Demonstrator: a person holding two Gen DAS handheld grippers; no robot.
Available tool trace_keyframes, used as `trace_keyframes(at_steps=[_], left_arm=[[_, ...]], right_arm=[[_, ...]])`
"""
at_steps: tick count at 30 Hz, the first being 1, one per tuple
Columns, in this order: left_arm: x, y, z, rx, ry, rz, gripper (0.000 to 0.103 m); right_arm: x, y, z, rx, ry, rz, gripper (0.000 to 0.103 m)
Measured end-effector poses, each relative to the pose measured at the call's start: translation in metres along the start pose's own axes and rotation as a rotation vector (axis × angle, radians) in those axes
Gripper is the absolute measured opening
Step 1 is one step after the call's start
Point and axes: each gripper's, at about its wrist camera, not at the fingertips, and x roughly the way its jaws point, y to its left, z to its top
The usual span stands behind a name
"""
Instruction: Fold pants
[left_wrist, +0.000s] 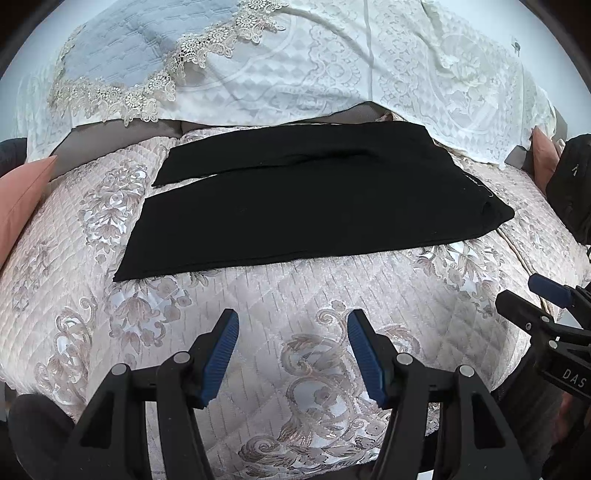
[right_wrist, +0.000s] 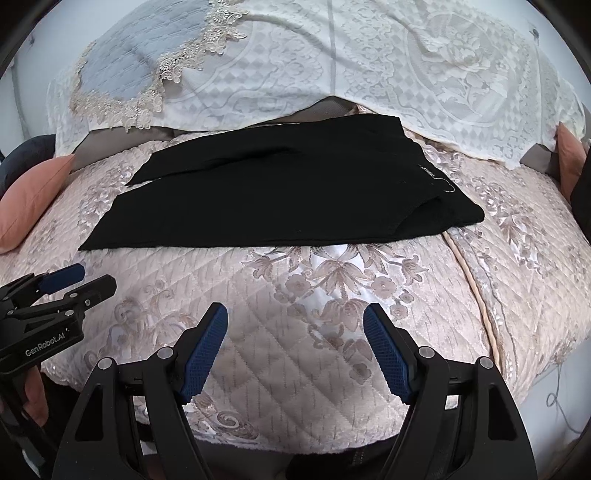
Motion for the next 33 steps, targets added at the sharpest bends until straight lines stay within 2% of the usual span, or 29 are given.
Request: trace_keyframes(at_steps=[33], left_arm=[[0.0011, -0.0012, -0.0036, 0.000, 0.010, -0.006, 0.064]], right_arm=[[0.0004, 0.0023, -0.0014, -0.011, 0.009, 0.007, 0.076]])
